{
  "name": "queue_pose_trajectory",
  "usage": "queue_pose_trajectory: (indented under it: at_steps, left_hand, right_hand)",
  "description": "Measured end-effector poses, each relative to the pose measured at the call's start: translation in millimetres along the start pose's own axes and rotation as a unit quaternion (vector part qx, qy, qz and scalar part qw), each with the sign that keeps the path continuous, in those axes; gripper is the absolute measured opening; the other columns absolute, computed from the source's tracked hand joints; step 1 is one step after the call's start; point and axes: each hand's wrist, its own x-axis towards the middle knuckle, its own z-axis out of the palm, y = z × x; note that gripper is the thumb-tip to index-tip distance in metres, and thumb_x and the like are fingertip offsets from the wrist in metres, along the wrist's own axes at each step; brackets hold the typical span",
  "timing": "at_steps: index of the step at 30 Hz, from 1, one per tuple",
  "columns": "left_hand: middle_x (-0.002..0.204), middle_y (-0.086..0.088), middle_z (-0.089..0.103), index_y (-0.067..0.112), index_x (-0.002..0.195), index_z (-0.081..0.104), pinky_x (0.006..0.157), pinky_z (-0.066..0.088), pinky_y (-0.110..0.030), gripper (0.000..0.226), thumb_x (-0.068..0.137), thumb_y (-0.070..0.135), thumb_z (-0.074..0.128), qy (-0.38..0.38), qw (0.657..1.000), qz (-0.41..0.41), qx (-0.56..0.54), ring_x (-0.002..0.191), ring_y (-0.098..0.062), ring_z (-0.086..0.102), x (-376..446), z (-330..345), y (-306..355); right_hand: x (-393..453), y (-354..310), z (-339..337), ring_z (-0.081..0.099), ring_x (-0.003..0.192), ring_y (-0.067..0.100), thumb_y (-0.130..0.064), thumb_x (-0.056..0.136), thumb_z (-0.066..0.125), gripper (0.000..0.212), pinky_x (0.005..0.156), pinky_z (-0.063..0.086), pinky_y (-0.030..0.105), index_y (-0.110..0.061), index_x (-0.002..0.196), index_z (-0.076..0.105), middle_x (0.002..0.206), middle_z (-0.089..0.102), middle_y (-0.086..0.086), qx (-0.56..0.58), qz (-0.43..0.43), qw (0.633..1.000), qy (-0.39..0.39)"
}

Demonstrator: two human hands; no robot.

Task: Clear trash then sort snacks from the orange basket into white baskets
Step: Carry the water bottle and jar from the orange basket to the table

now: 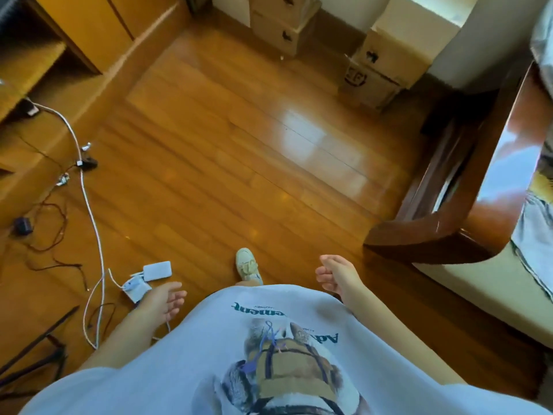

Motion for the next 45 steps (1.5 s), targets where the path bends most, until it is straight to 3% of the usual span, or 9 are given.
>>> queue_pose_trajectory:
  at_steps: [10, 15, 18, 24, 31, 35, 38, 41, 45]
  left_hand:
    - [0.077, -0.005, 0.059, 0.005, 0.12, 0.057, 0.053, 0.038, -0.023, 0.029, 0.095, 0.018, 0.05, -0.058, 0.991, 0.107, 0.059, 0.061, -0.015, 0.05, -4, 51, 168]
    - [0.092, -0.008, 0.063, 0.01, 0.118, 0.058, 0.054, 0.041, -0.022, 0.027, 0.095, 0.021, 0.05, -0.069, 0.986, 0.136, 0.074, 0.065, -0.013, 0.052, 4, 88, 250]
    - [0.092, -0.008, 0.063, 0.01, 0.116, 0.058, 0.056, 0.042, -0.022, 0.025, 0.096, 0.021, 0.049, -0.05, 0.99, 0.124, 0.055, 0.067, -0.014, 0.053, 11, 96, 295]
    - [0.078, -0.005, 0.059, 0.005, 0.118, 0.057, 0.057, 0.038, -0.025, 0.028, 0.095, 0.018, 0.049, -0.019, 0.996, 0.08, -0.043, 0.065, -0.015, 0.051, 23, 83, 365]
    - [0.082, -0.004, 0.058, 0.006, 0.127, 0.051, 0.058, 0.036, -0.025, 0.034, 0.097, 0.02, 0.045, 0.022, 0.984, 0.023, -0.174, 0.065, -0.015, 0.049, 38, 43, 401]
    - [0.129, -0.015, 0.055, 0.004, 0.134, 0.044, 0.072, 0.042, -0.029, 0.039, 0.099, 0.019, 0.04, 0.037, 0.971, -0.031, -0.233, 0.082, -0.022, 0.055, 58, 16, 412]
    - [0.143, -0.024, 0.04, -0.002, 0.138, 0.037, 0.07, 0.041, -0.028, 0.041, 0.098, 0.008, 0.04, 0.021, 0.963, -0.056, -0.263, 0.081, -0.027, 0.051, 79, -12, 428]
    - [0.139, -0.025, 0.044, -0.002, 0.138, 0.037, 0.066, 0.038, -0.026, 0.041, 0.098, 0.006, 0.04, 0.028, 0.95, -0.064, -0.303, 0.068, -0.022, 0.054, 102, -43, 478]
    - [0.105, -0.014, 0.059, 0.009, 0.122, 0.047, 0.061, 0.039, -0.026, 0.026, 0.097, 0.014, 0.044, 0.028, 0.954, -0.043, -0.297, 0.059, -0.013, 0.059, 126, -120, 592]
  right_hand:
    - [50, -79, 17, 0.06, 0.064, 0.021, -0.022, 0.09, 0.058, 0.01, 0.056, 0.049, 0.029, -0.016, 0.082, 0.054, 0.079, 0.063, 0.009, 0.036, 0.109, 0.988, 0.1]
    - [102, -144, 22, 0.065, 0.083, 0.027, -0.021, 0.09, 0.058, 0.01, 0.072, 0.053, 0.037, -0.012, 0.091, 0.054, 0.084, 0.062, 0.009, 0.045, 0.164, 0.979, 0.113]
    - [136, -202, 31, 0.066, 0.088, 0.029, -0.02, 0.089, 0.058, 0.016, 0.065, 0.053, 0.035, -0.01, 0.101, 0.054, 0.085, 0.063, 0.01, 0.045, 0.177, 0.979, 0.096]
    - [183, -348, 68, 0.055, 0.059, 0.02, -0.018, 0.091, 0.053, 0.017, 0.055, 0.046, 0.03, -0.006, 0.103, 0.056, 0.075, 0.06, 0.011, -0.044, 0.098, 0.993, 0.055]
    - [202, -494, 161, 0.05, 0.054, 0.016, -0.013, 0.095, 0.044, 0.01, 0.055, 0.037, 0.022, -0.015, 0.089, 0.052, 0.065, 0.053, 0.005, -0.187, -0.026, 0.98, -0.064]
    - [213, -554, 224, 0.053, 0.057, 0.016, -0.017, 0.094, 0.047, 0.004, 0.058, 0.04, 0.023, -0.015, 0.095, 0.05, 0.066, 0.055, 0.002, -0.255, -0.064, 0.958, -0.113]
    - [222, -588, 270, 0.053, 0.057, 0.015, -0.018, 0.093, 0.049, 0.005, 0.059, 0.039, 0.022, -0.015, 0.089, 0.051, 0.067, 0.056, 0.002, -0.287, -0.072, 0.945, -0.137]
    - [234, -626, 319, 0.054, 0.058, 0.015, -0.019, 0.094, 0.05, 0.008, 0.057, 0.041, 0.021, -0.015, 0.088, 0.052, 0.069, 0.058, 0.003, -0.297, -0.069, 0.943, -0.132]
    - [235, -697, 413, 0.054, 0.059, 0.017, -0.017, 0.093, 0.052, 0.008, 0.055, 0.04, 0.024, -0.017, 0.085, 0.053, 0.071, 0.058, 0.006, -0.276, -0.034, 0.954, -0.114]
